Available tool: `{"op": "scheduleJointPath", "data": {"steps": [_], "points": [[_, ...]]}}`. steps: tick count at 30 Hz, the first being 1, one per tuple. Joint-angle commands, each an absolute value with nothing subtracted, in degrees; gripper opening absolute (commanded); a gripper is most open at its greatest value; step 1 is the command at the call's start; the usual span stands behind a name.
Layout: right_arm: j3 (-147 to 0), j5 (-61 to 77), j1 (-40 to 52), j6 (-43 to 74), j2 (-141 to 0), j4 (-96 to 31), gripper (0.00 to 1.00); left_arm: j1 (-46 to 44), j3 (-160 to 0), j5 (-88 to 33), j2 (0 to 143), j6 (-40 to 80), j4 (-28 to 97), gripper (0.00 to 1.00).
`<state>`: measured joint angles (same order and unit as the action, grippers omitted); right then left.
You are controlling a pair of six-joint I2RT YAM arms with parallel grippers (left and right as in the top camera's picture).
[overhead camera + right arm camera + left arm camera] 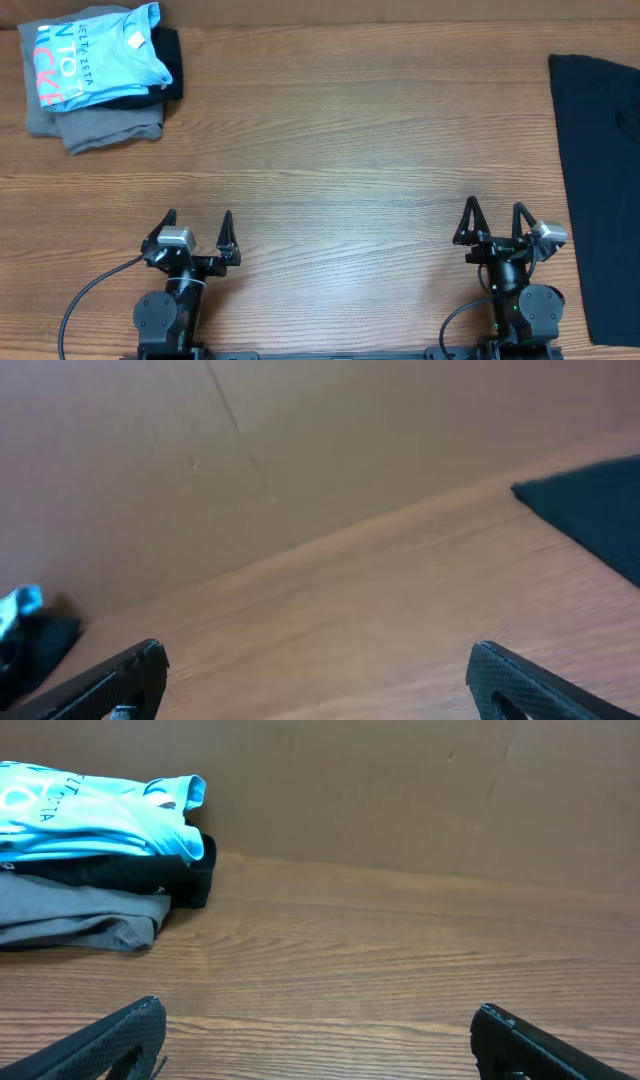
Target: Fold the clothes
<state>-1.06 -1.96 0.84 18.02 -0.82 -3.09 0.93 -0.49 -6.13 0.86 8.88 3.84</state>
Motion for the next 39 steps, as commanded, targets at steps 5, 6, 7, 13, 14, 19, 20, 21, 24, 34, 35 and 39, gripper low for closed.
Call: {"op": "scheduleJointPath", "data": {"steps": [5, 6, 7, 13, 14, 19, 20, 21, 24, 34, 35, 39], "points": [[-0.4, 12.8, 1.2, 31.6, -0.2, 3.3, 1.0, 0.7, -0.3, -5.3, 0.3, 8.8, 3.9, 1.0], [-0.4, 19.2, 1.2, 35.6, -0.2, 3.2, 1.0, 0.7, -0.3, -5.3, 0.3, 8.8, 3.9, 1.0], [-0.4, 25.7, 1.2, 39.3, -0.2, 2.9, 1.0, 0.7, -0.3, -5.3, 0.3, 8.8, 3.9, 1.0], [-0.4, 38.2, 1.2, 44.1, -0.2, -0.1, 1.0, 0.7, -0.3, -5.3, 0.3, 8.8, 3.9, 1.0], [-0.4, 38.6, 1.2, 45.1, -0.2, 0.2, 1.0, 0.7, -0.3, -5.3, 0.3, 8.8, 3.9, 1.0], [-0.5, 43.5, 1.2, 50.0, -0.2, 10.8, 1.0, 0.7, -0.3, -5.3, 0.3, 8.8, 3.9, 1.0], [-0.5, 44.7, 1.2, 51.3, -0.2, 15.5, 1.0, 0.7, -0.3, -5.3, 0.3, 8.8, 3.9, 1.0], [-0.7, 45.6, 1.2, 51.9, -0.2, 19.9, 1.0, 0.7, -0.3, -5.3, 0.3, 8.8, 3.9, 1.0], [-3.5, 44.8, 1.2, 51.9, -0.2, 22.6, 1.0, 0.7, -0.3, -5.3, 0.3, 8.8, 3.9, 1.0], [-27.6, 33.9, -2.1, 29.3, -12.8, 3.9, 1.0, 0.7, -0.3, -5.3, 0.3, 8.8, 3.9, 1.0], [-31.0, 31.2, -2.4, 26.7, -15.8, 0.2, 1.0, 0.7, -0.3, -5.3, 0.3, 8.8, 3.9, 1.0], [-41.7, 18.9, -3.3, 19.6, -28.2, -10.5, 1.0, 0.7, -0.3, -5.3, 0.3, 8.8, 3.9, 1.0]]}}
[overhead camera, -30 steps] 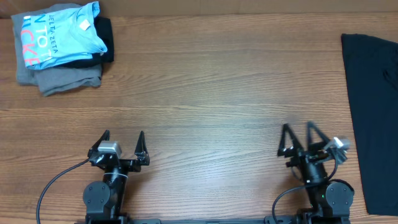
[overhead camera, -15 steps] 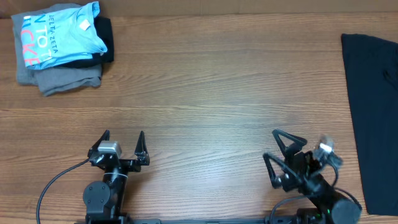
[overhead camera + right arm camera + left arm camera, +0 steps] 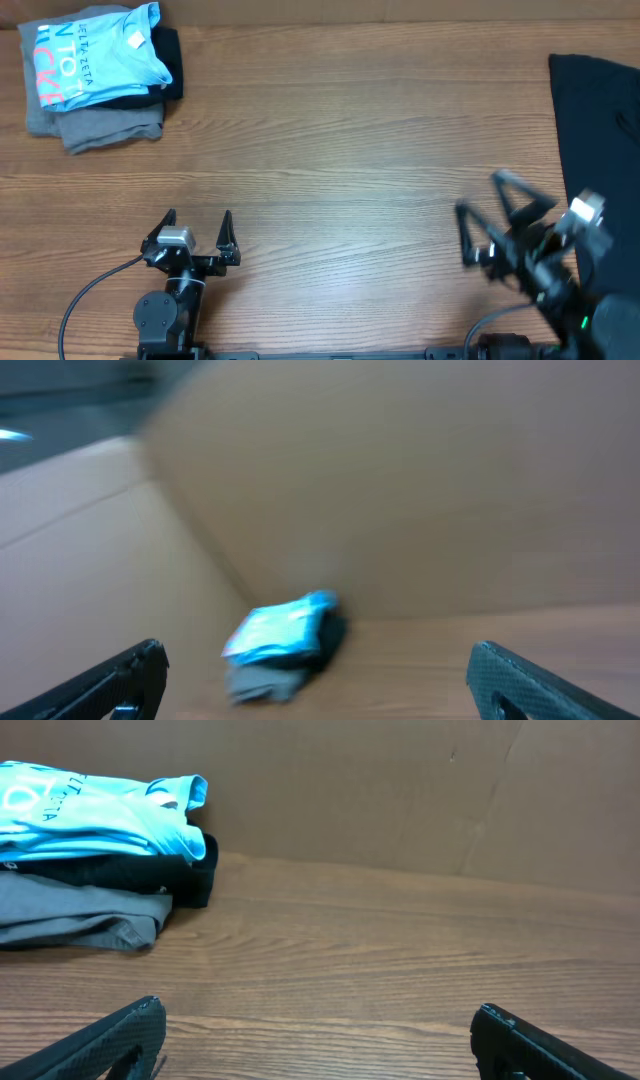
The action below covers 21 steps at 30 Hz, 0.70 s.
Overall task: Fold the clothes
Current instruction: 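Reach the right gripper to the black T-shirt at the right edge and grasp it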
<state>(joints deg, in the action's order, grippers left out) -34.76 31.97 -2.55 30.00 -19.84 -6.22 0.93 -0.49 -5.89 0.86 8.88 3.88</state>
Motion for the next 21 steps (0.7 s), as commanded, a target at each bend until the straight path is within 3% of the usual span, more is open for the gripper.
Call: {"op": "scheduleJointPath", "data": {"steps": [1, 6, 15, 21], "points": [[-44.7, 14.6, -3.5, 18.4, -32.1, -13.1, 1.0, 0.7, -0.3, -5.3, 0.3, 8.8, 3.9, 1.0], [-60.5, -0.1, -5.7, 14.7, -52.9, -25.2, 1.0, 0.7, -0.3, -5.3, 0.3, 8.8, 3.9, 1.0], [-99.9, -1.5, -18.2, 11.7, -94.2, -55.1, 1.0, 0.7, -0.3, -5.3, 0.3, 8.8, 3.9, 1.0], [-111.4, -4.5, -24.8, 8.7, -106.5, -57.2, 1.0, 0.7, -0.3, -5.3, 0.3, 8.8, 3.9, 1.0]]}}
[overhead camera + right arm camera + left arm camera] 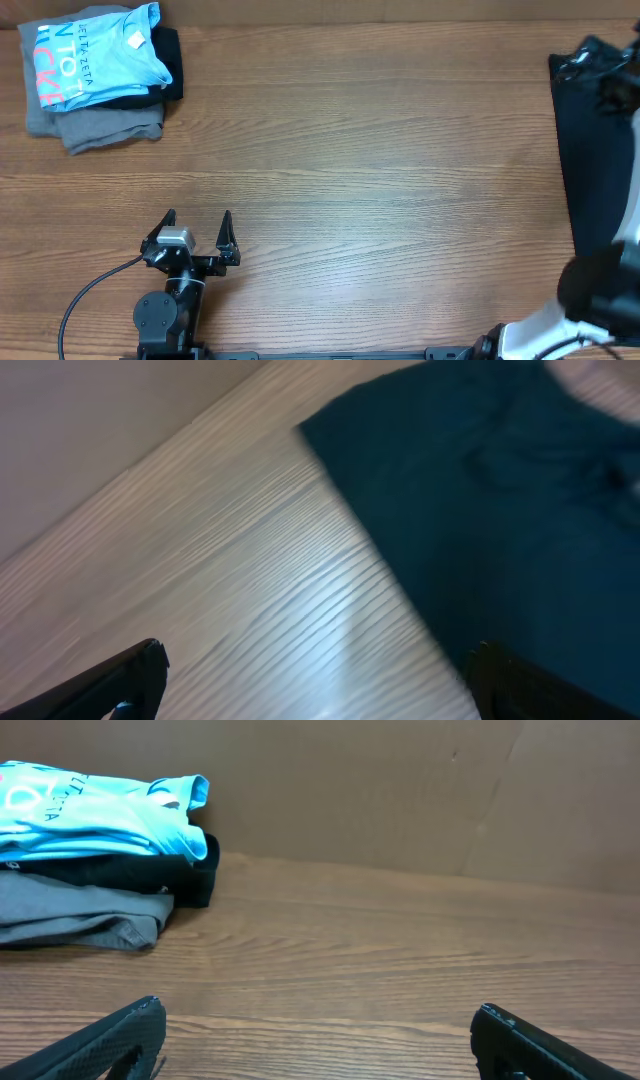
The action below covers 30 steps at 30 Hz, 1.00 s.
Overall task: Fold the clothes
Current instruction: 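Reach the right gripper to the black T-shirt at the right edge and grasp it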
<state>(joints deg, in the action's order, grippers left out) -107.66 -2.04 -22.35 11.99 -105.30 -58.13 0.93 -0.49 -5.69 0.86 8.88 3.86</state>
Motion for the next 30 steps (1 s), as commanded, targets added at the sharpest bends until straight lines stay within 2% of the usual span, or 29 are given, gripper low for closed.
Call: {"op": "scheduleJointPath", "data": {"steps": [1, 6, 14, 30], "points": [[-111.4, -5.2, -25.6, 7.3, -107.4, -56.2, 1.0, 0.7, -0.3, -5.3, 0.3, 8.8, 3.9, 1.0], [-111.4, -13.6, -30.8, 5.5, -114.1, -51.0, 1.0, 0.7, -0.3, -5.3, 0.3, 8.8, 3.9, 1.0], [-111.4, -17.6, -37.2, 4.2, -124.7, -43.4, 0.98, 0.7, -0.3, -5.3, 0.3, 8.8, 3.9, 1.0], [-111.4, -18.0, -41.0, 4.7, -135.1, -34.3, 0.89, 0.7, -0.3, -5.3, 0.3, 8.8, 3.9, 1.0]]}}
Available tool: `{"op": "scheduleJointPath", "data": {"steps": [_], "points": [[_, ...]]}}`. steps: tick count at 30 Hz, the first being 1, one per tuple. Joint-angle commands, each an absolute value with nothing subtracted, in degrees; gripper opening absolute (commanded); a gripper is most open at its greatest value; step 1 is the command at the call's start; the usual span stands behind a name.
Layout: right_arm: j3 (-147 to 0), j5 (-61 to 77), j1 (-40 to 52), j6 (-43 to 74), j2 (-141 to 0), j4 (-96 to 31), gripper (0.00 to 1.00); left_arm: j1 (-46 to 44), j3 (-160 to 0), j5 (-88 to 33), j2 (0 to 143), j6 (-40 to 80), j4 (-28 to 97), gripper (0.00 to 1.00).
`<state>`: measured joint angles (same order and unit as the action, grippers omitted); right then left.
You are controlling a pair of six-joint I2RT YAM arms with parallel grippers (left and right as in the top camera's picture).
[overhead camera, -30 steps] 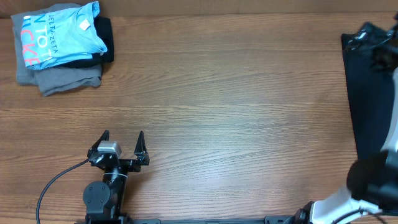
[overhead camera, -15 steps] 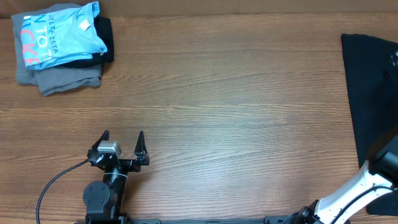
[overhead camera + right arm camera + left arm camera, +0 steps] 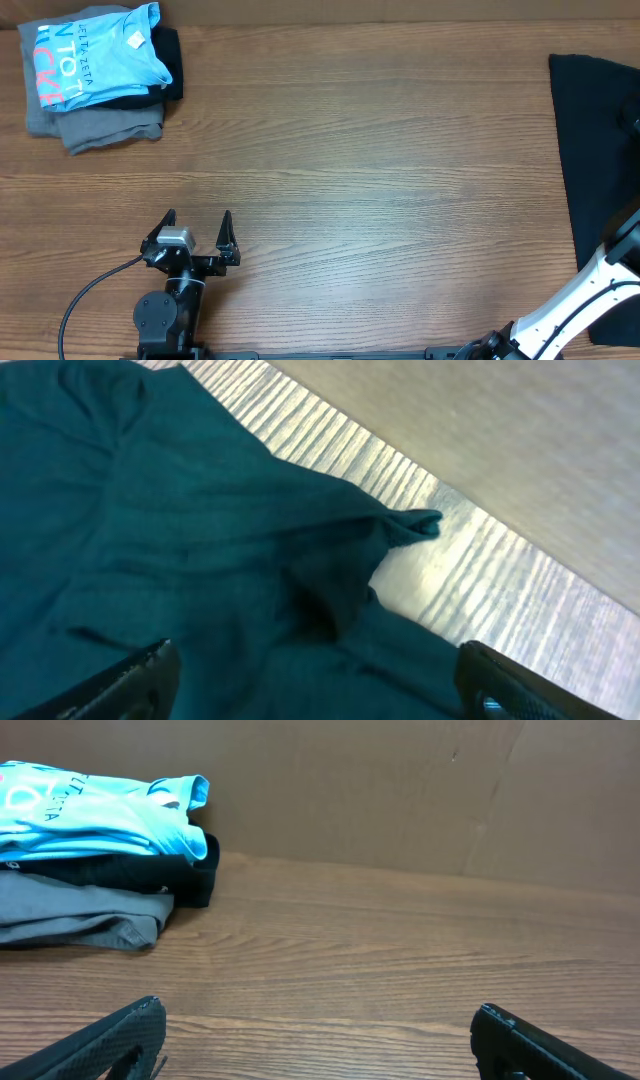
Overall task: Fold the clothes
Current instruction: 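Reach the right gripper to the black T-shirt at the right edge and grasp it, then lift the black T-shirt with the right gripper and drag it toward table center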
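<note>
A dark teal garment (image 3: 592, 150) lies unfolded along the table's right edge, partly cut off by the overhead view. My right gripper (image 3: 318, 682) hangs open just above its wrinkled cloth (image 3: 200, 560), with nothing between its fingers; only part of the right arm (image 3: 585, 300) shows overhead. A folded stack sits at the far left: light blue printed shirt (image 3: 95, 50) over a black one and a grey one (image 3: 105, 128). My left gripper (image 3: 193, 240) rests open near the front edge, far from any cloth.
A brown cardboard wall (image 3: 400, 790) backs the table. The wooden tabletop (image 3: 360, 170) spreads bare between the stack and the dark garment. A black cable (image 3: 90, 290) runs from the left arm's base.
My right gripper has moved from the garment's near corner and bare wood to a spot over its wrinkled cloth by the table's edge. The left arm has stayed put.
Both grippers rested open at the front edge. Then the right arm was lifted and swung, blurred. Then it was over the dark garment's far corner at the right. Now it hangs open just over the cloth. The left gripper and the folded stack stayed unchanged.
</note>
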<state>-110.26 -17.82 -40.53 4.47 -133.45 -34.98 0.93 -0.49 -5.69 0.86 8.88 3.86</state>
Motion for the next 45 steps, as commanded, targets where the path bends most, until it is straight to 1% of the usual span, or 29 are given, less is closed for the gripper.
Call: {"op": "scheduleJointPath", "data": {"steps": [1, 8, 12, 22, 26, 29, 31, 34, 35, 45], "points": [[-111.4, -18.0, -41.2, 4.7, -135.4, -34.0, 0.88, 0.7, -0.3, -5.3, 0.3, 8.8, 3.9, 1.0], [-111.4, -15.4, -42.4, 6.4, -136.7, -31.0, 0.86, 0.7, -0.3, -5.3, 0.3, 8.8, 3.9, 1.0], [-111.4, -13.4, -42.4, 6.5, -136.9, -29.0, 0.81, 0.7, -0.3, -5.3, 0.3, 8.8, 3.9, 1.0], [-111.4, -13.4, -42.5, 7.5, -140.0, -26.4, 0.81, 0.7, -0.3, -5.3, 0.3, 8.8, 3.9, 1.0], [-111.4, -13.4, -42.5, 7.5, -140.6, -26.0, 0.79, 0.7, -0.3, -5.3, 0.3, 8.8, 3.9, 1.0], [-111.4, -13.4, -42.5, 7.5, -140.6, -25.6, 0.73, 0.7, -0.3, -5.3, 0.3, 8.8, 3.9, 1.0], [-111.4, -13.4, -42.5, 7.5, -140.6, -25.6, 0.67, 0.7, -0.3, -5.3, 0.3, 8.8, 3.9, 1.0], [-111.4, -13.5, -42.5, 7.5, -140.6, -25.6, 0.52, 0.7, -0.3, -5.3, 0.3, 8.8, 3.9, 1.0], [-111.4, -13.5, -42.5, 7.5, -140.6, -25.6, 0.49, 0.7, -0.3, -5.3, 0.3, 8.8, 3.9, 1.0], [-111.9, -18.0, -42.5, 7.5, -140.4, -26.1, 0.49, 0.7, -0.3, -5.3, 0.3, 8.8, 3.9, 1.0]]}}
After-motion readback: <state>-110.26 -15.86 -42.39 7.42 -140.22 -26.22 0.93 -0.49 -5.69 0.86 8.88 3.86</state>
